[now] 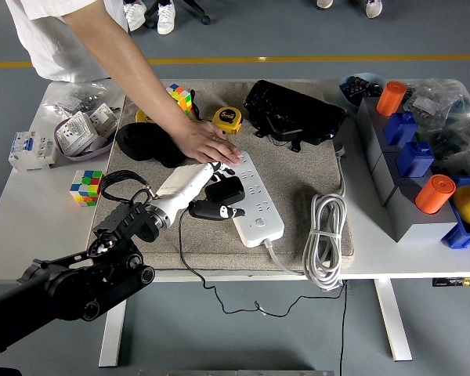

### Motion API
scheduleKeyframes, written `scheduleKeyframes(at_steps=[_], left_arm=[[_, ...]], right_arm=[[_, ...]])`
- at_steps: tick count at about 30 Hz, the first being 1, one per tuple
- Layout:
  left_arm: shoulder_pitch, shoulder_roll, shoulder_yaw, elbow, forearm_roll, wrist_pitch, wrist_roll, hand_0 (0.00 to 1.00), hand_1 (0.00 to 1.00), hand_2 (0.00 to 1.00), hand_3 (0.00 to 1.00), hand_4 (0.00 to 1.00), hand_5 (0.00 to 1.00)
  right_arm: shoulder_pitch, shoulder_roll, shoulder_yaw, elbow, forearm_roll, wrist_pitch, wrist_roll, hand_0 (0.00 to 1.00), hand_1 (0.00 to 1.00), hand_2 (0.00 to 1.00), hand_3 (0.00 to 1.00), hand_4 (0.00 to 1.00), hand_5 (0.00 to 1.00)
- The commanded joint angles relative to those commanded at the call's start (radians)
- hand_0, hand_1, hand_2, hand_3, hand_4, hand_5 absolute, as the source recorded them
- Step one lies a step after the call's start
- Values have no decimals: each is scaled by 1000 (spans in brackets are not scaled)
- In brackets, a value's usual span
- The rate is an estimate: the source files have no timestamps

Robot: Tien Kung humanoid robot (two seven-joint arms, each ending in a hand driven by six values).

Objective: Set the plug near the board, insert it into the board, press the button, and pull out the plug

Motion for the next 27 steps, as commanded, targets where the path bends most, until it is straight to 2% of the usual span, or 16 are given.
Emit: scheduleKeyframes(at_steps=[4, 5, 10, 11, 16, 17, 22, 23, 27], left_arm=[[-4, -6, 0, 11, -5, 11, -1, 475, 611, 665, 708, 998, 483], [-6, -8, -1, 14, -3, 14, 1, 414, 555, 598, 675, 998, 495], [-18, -19, 1, 31, 11, 20, 19, 414, 555, 598, 675, 998, 495], [-20, -19, 2, 33, 12, 20, 24, 352, 495, 537, 596, 973, 432], [-29, -25, 8, 49, 24, 28, 34, 352, 495, 537, 596, 973, 432], [-31, -26, 8, 52, 26, 30, 34, 325, 471, 517, 563, 985, 372], [-36, -30, 16, 62, 30, 38, 39, 325, 471, 517, 563, 985, 372], [-37, -31, 18, 64, 29, 40, 39, 289, 440, 485, 544, 959, 300], [-39, -35, 23, 69, 39, 38, 45, 289, 440, 485, 544, 959, 300]], right_arm=[[0, 0, 0, 1, -1, 0, 0, 646, 667, 636, 556, 997, 542], [-1, 0, -1, 1, -1, 0, 0, 646, 667, 636, 555, 997, 542], [1, 0, -1, 1, -1, 0, 0, 646, 667, 636, 555, 997, 542], [1, 0, -1, 1, -1, 0, 0, 646, 667, 636, 555, 996, 542], [2, 0, 2, 1, -2, 0, 0, 646, 667, 636, 555, 996, 542], [2, 0, 2, 1, -2, 0, 0, 647, 668, 636, 556, 996, 543], [2, 2, 2, 1, -2, 0, 0, 647, 668, 636, 556, 996, 543], [2, 2, 2, 1, -3, 0, 0, 647, 667, 636, 555, 996, 543], [2, 2, 2, 2, -3, 0, 0, 647, 667, 636, 555, 996, 543]])
